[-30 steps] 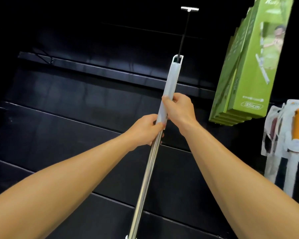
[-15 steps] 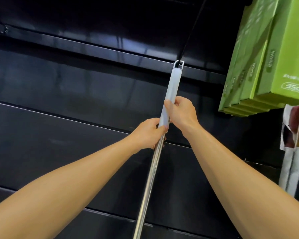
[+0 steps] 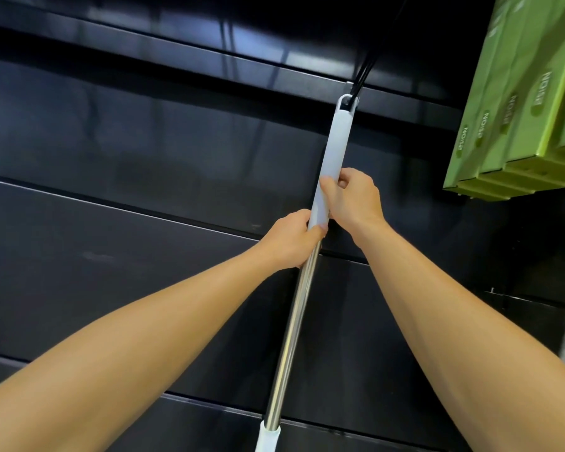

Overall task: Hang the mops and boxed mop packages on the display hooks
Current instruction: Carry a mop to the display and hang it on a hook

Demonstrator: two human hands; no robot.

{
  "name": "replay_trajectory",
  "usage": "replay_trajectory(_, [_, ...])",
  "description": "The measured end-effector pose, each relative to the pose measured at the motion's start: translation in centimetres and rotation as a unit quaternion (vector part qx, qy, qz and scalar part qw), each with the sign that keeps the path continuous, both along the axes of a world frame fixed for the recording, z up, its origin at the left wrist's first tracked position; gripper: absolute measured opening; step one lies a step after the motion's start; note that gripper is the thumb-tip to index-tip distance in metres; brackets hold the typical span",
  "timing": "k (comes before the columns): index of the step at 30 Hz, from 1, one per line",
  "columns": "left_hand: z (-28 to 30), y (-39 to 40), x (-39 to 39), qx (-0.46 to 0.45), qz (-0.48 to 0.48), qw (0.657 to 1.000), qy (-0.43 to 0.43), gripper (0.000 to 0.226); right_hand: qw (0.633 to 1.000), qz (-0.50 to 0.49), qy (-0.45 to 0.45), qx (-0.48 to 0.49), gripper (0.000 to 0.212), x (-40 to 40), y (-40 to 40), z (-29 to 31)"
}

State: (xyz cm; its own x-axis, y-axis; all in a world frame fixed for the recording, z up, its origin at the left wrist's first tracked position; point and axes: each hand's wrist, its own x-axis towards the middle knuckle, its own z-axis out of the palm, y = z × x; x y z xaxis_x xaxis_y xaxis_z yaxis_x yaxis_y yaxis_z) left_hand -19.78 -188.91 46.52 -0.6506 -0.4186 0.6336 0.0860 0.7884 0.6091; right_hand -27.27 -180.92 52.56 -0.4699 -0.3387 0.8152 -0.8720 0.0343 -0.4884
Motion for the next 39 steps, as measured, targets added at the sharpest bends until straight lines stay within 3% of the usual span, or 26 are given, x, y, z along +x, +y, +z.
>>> replay_trajectory(8, [-0.4, -0.1, 0.2, -0.007, 0.03, 1.0, 0.008, 0.024, 1.0, -0.002, 0.009, 0.011, 0.037, 0.2, 0.6, -0.6])
replay_trajectory(17, [-2.9, 3.5, 5.6, -0.069, 0.129, 0.989, 0.007, 0.051, 0.976, -0.102, 0.12, 0.153, 0.061, 1.9, 8.0, -5.2])
replay_trajectory(24, [-7.4, 9.7, 11.5, -0.179, 0.196, 0.962, -0.057, 0.056, 0.946, -0.101, 0.161, 0.263, 0.066, 5.5, 15.0, -11.8])
replay_trajectory(32, [-13.8, 17.3, 20.3, -0.238, 0.191, 0.941, -0.147, 0.059, 0.918, -0.122, 0.175, 0.335, 0.063, 13.9, 24.2, -19.0])
replay_trajectory(39, [-21.3, 25.2, 30.1, -0.293, 0.107, 0.935, -0.172, 0.057, 0.897, -0.162, 0.132, 0.389, 0.062, 24.8, 35.2, -25.8])
